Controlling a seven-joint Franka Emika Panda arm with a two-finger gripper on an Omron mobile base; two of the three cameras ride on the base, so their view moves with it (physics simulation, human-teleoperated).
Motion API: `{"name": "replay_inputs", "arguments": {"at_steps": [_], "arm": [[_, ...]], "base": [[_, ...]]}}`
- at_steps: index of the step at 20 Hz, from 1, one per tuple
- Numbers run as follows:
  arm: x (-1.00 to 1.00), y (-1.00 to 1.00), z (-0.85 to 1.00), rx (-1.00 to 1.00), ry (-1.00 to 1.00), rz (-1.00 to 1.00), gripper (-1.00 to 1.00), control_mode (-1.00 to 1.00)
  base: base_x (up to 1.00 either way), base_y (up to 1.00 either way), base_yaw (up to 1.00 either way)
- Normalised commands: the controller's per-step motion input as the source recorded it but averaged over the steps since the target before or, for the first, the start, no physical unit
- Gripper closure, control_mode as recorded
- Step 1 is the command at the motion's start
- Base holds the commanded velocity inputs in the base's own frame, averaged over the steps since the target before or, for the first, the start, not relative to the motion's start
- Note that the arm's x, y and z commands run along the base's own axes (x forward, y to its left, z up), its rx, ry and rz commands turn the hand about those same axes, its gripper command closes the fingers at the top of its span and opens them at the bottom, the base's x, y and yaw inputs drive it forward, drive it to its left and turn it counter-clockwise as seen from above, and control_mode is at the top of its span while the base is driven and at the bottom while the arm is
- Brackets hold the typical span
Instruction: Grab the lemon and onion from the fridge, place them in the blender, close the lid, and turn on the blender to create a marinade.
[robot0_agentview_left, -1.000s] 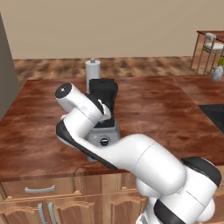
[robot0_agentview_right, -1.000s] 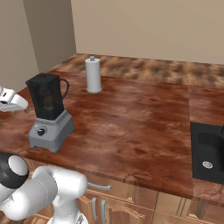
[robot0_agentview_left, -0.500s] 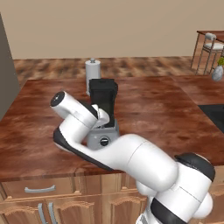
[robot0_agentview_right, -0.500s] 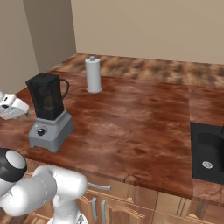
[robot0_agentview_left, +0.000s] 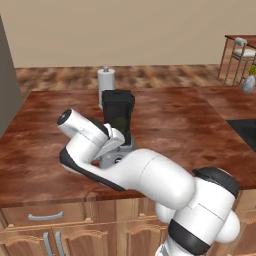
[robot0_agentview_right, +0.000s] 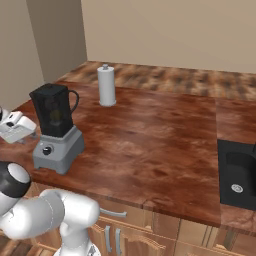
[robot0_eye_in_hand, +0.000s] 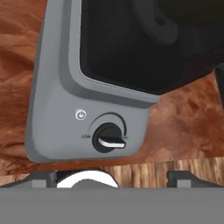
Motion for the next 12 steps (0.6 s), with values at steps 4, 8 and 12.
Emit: {"name": "replay_inputs", "arguments": {"at_steps": [4,8,12], "arm": [[0.05,0.00,-0.01,0.00,0.04,0.00,1.00,-1.00],[0.02,0.00,-0.10,0.00,0.03,0.00,1.00,-1.00],[0.03,0.00,-0.15,0.00,0.03,0.00,1.00,-1.00]], "base": [[0.00,0.00,0.00],[0.00,0.00,0.00],[0.00,0.00,0.00]]}}
